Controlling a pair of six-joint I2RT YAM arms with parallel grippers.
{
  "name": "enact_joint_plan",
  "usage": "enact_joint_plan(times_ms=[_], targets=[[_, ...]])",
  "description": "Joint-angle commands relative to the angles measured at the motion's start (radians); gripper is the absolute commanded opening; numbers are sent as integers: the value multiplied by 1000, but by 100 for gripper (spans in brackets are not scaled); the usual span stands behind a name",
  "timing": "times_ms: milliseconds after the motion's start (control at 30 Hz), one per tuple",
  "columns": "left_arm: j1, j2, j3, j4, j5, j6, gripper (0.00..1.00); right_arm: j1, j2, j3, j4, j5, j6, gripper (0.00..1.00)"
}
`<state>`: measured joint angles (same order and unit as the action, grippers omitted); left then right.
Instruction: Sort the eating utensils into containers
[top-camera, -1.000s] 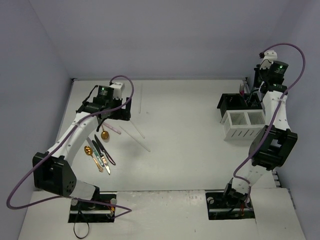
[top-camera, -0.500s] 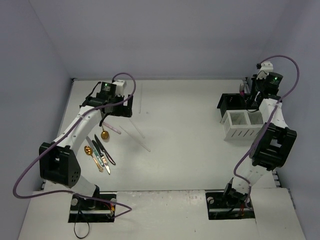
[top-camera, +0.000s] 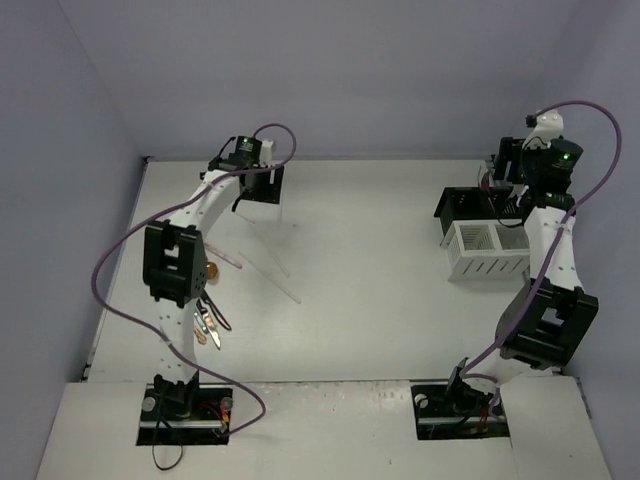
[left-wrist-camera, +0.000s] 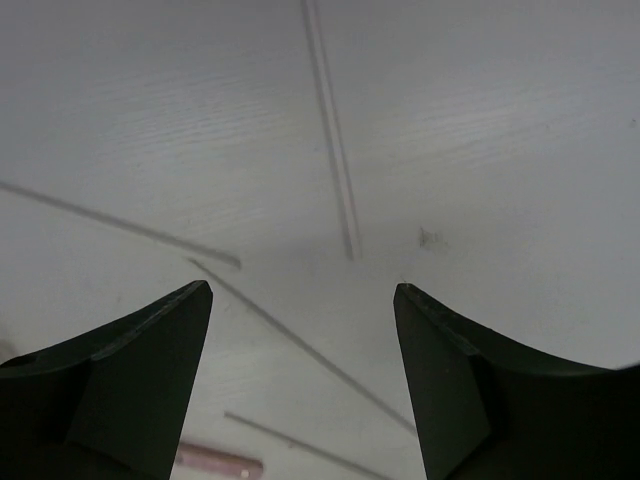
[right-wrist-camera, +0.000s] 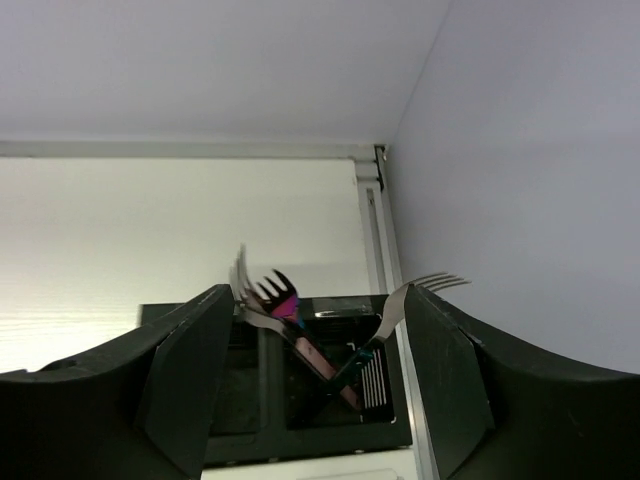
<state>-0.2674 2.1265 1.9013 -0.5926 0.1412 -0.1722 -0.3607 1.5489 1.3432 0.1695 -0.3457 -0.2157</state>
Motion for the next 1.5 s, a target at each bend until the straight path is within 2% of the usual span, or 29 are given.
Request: enact_joint_plan(times_ms=[0, 133, 333, 467, 500, 533, 600, 733, 867, 1033, 1100, 1233, 1333, 1467], targets=[[1, 166, 269, -56, 34, -25, 63, 12, -112, 56, -63, -86, 50, 65], [-17, 286, 409, -66, -1, -33, 60, 41, -150, 37, -100, -93, 52, 64], [-47, 355, 453, -82, -113, -26, 56, 51, -162, 39, -130, -96, 65, 64], [-49, 375, 426, -136, -185, -33, 40, 58, -158, 58, -135, -103, 82, 63], [-49, 374, 405, -151, -186, -32, 34, 64, -158, 62, -137, -102, 91, 63], [-49, 371, 403, -153, -186, -35, 34, 65, -156, 66, -139, -105, 91, 63], [-46, 356, 346, -183, -166, -54, 26, 85, -154, 81, -143, -108, 107, 62], [-44, 310, 227, -192, -63, -89, 13, 136, -148, 101, -150, -126, 157, 61], [-44, 274, 198, -190, 12, -115, 0, 224, -120, 110, -154, -145, 232, 60], [-34, 180, 231, -165, 133, -123, 0, 340, -51, 126, -150, -177, 416, 59], [-24, 113, 218, -102, 197, -132, 0, 411, -14, 134, -145, -179, 457, 61], [10, -55, 20, 99, 400, -191, 0, 494, 53, 149, -94, -207, 567, 72], [13, -190, -141, 259, 481, -245, 0, 526, 119, 184, -63, -248, 622, 80], [14, -356, -359, 456, 571, -325, 0, 573, 182, 234, -45, -278, 667, 85]])
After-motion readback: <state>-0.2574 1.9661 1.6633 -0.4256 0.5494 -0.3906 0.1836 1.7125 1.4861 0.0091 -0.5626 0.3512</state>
